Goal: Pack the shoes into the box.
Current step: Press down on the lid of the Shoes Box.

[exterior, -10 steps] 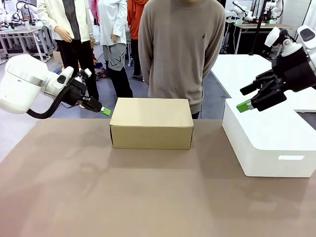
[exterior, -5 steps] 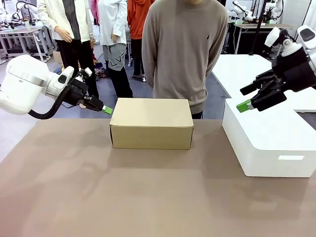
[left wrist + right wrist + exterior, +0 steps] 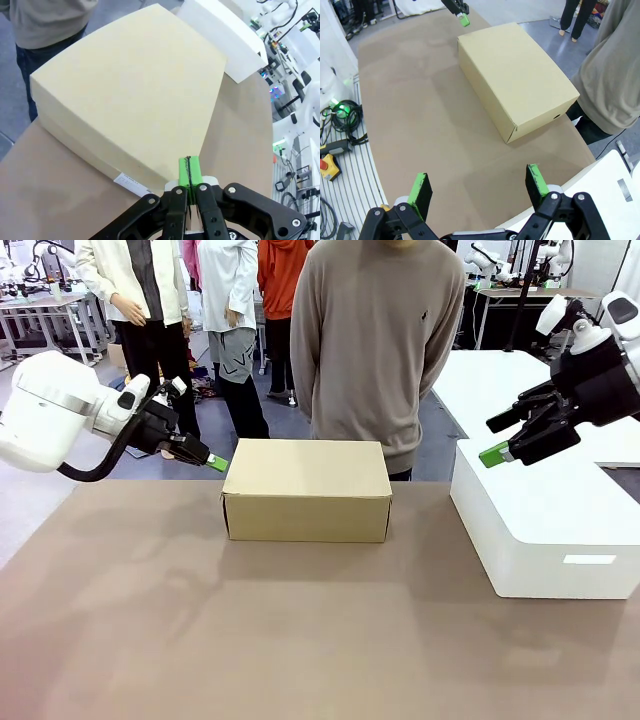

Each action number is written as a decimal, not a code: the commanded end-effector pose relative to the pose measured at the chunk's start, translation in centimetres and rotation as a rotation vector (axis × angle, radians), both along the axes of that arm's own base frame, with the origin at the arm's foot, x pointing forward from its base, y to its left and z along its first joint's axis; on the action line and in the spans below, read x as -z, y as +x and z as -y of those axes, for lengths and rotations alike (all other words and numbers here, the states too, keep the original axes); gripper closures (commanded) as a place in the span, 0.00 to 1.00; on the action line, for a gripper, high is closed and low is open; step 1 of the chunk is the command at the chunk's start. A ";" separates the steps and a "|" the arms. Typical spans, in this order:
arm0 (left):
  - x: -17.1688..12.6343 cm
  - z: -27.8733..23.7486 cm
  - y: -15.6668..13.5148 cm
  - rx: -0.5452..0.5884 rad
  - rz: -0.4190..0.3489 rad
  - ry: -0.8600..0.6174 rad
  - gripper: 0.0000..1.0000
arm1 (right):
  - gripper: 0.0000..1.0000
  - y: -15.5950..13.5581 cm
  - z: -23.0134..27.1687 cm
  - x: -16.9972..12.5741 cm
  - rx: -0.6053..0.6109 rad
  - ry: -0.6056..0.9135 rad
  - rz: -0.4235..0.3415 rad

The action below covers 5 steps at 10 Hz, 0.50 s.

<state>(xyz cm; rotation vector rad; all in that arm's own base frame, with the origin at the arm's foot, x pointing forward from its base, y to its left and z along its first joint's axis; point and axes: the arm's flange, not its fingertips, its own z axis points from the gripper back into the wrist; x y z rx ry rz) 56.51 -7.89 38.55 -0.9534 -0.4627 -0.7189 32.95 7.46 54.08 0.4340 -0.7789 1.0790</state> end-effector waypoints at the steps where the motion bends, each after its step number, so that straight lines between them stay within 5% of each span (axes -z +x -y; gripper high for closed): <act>1: 0.0 0.0 0.0 0.000 0.000 0.000 1.00 | 0.00 0.4 0.0 0.0 -0.027 0.024 0.015; 4: -4.0 -1.7 1.1 0.215 0.071 0.235 1.00 | 0.00 0.4 0.0 0.0 -0.027 0.024 0.015; 5: -5.2 -2.2 1.4 0.242 0.090 0.289 0.81 | 0.00 0.4 0.0 0.0 -0.027 0.024 0.015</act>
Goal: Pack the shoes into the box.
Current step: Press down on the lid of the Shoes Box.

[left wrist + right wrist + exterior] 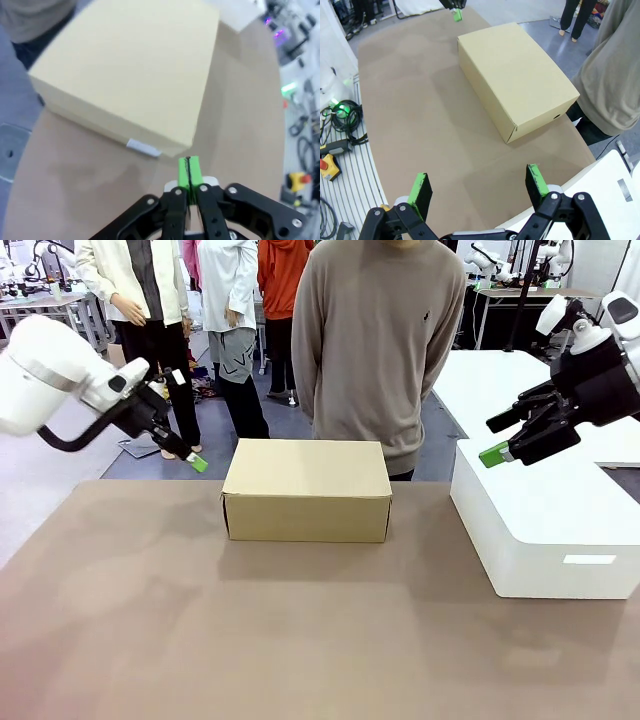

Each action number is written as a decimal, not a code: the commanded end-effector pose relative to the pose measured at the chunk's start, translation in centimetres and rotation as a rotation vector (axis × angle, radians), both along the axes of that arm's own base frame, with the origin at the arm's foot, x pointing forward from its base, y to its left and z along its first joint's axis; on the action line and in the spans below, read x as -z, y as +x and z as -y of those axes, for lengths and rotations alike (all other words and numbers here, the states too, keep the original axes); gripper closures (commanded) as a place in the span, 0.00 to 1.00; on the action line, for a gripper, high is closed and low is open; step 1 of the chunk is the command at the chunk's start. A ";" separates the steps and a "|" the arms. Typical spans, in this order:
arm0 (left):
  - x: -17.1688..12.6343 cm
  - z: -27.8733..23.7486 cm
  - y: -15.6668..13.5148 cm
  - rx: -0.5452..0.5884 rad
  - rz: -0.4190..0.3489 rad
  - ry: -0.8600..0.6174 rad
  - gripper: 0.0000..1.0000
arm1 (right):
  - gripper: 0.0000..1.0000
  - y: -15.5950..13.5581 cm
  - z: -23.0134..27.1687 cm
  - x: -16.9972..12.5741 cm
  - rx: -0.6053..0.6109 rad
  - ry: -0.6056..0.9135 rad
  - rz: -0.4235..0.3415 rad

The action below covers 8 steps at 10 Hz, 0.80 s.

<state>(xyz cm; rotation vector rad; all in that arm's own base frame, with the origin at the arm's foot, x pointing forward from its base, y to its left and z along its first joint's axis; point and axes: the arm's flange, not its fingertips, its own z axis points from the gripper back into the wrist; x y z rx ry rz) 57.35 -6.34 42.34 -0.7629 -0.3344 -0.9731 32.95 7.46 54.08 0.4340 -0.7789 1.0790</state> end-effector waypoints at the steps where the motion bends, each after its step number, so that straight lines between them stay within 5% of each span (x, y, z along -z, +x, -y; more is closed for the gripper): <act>1: -2.4 -1.2 0.5 0.057 0.032 0.099 0.62 | 0.00 0.0 0.0 0.0 0.000 0.000 0.000; 4: -3.9 -2.7 -0.5 0.111 0.072 0.233 0.03 | 0.59 2.0 -2.2 -3.5 0.007 -0.073 -0.044; 6: -5.0 -3.5 -1.6 0.134 0.105 0.357 0.00 | 0.98 3.8 -5.0 -6.3 0.004 -0.145 -0.055; 8: -6.2 -3.8 -3.0 0.128 0.143 0.476 0.00 | 1.00 5.7 -7.7 -8.3 -0.003 -0.203 -0.053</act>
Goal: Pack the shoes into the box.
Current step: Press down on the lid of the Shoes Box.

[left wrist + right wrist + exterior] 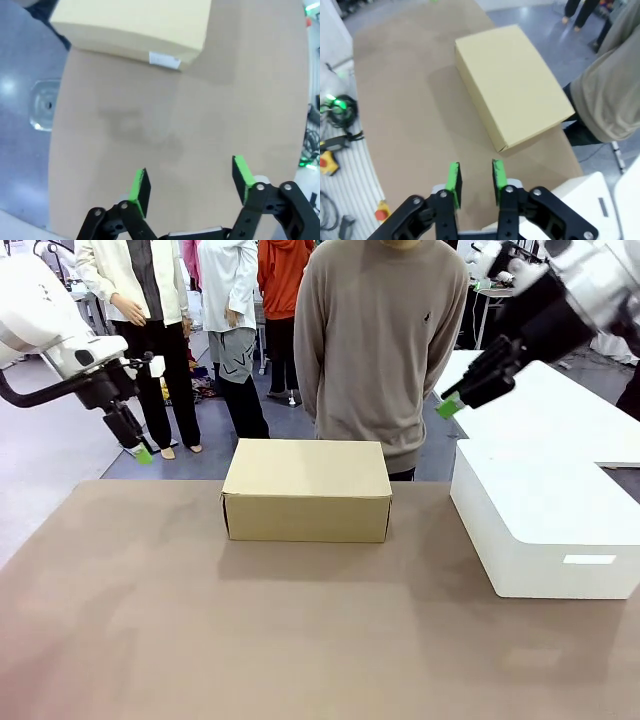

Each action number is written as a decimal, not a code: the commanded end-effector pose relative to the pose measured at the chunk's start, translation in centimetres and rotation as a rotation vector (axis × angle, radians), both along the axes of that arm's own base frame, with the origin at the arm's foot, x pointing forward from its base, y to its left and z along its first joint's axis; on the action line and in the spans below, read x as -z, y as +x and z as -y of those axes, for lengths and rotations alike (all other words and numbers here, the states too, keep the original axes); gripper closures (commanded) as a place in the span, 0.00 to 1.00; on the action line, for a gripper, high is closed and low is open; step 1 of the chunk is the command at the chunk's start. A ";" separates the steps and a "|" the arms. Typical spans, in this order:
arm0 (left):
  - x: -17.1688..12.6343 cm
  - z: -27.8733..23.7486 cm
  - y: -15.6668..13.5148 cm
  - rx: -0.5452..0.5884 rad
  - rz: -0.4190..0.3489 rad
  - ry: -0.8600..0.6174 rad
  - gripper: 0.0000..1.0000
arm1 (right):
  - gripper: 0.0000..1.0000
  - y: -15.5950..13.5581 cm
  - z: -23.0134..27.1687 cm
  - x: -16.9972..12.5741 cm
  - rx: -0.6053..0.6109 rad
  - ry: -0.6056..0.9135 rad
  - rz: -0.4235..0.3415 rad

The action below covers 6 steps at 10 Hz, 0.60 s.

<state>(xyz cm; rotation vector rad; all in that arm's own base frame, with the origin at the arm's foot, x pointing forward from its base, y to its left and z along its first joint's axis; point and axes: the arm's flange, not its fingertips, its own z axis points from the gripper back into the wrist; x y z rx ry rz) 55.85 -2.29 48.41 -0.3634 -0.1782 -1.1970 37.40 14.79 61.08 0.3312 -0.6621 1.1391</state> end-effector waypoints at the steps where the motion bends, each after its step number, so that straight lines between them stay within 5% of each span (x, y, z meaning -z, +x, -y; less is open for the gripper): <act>1: -0.9 0.3 -2.3 -0.040 0.066 0.132 0.00 | 1.00 2.4 -1.9 -1.6 0.014 -0.087 -0.026; 6: -0.7 1.4 -6.0 -0.064 0.115 0.287 0.00 | 1.00 6.9 -9.0 -0.5 0.018 -0.229 -0.077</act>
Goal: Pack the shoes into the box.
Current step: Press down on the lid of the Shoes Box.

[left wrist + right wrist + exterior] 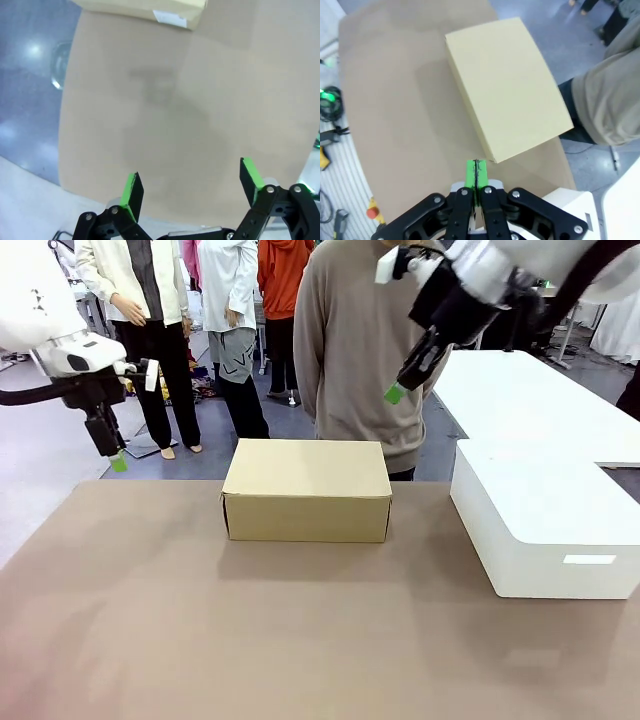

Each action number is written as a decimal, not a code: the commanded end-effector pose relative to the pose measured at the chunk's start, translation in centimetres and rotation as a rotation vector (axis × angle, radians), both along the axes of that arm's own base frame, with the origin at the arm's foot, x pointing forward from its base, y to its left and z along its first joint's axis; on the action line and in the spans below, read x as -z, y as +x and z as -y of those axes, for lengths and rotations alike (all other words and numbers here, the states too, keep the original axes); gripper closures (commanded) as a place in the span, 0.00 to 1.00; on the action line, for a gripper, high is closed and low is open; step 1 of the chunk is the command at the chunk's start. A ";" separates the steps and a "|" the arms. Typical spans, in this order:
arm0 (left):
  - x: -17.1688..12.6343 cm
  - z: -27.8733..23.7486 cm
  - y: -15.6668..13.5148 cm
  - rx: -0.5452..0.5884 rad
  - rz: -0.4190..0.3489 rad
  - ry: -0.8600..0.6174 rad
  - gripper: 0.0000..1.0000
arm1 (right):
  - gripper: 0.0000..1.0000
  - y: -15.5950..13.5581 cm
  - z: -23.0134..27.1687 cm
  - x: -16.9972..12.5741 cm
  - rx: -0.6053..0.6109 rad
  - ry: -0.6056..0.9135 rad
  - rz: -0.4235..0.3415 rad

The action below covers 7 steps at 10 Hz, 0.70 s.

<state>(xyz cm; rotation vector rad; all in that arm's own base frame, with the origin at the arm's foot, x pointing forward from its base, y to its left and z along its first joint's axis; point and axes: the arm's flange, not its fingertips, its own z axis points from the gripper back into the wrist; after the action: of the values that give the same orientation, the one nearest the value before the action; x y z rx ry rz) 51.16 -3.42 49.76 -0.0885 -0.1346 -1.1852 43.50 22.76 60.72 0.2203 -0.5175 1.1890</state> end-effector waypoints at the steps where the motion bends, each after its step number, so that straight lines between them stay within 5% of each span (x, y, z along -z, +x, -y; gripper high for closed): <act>1: 1.2 0.8 -1.7 -0.018 0.019 0.071 0.00 | 1.00 1.4 -2.0 -0.2 0.061 -0.075 -0.048; 2: 1.7 1.1 -1.5 -0.033 0.027 0.080 0.00 | 1.00 1.5 -2.3 0.3 0.068 -0.085 -0.088; 3: 0.5 0.4 -0.7 0.000 0.002 0.027 0.00 | 1.00 0.7 -1.2 0.7 0.014 -0.033 -0.013; 7: 0.5 0.4 -0.7 0.000 0.002 0.027 0.00 | 1.00 0.7 -1.2 0.7 0.014 -0.033 -0.013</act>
<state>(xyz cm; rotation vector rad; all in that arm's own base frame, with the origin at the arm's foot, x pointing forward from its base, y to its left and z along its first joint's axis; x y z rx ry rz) 50.38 -3.98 49.04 -0.0421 -0.1197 -1.1799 44.34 24.49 60.45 0.1854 -0.4720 1.1661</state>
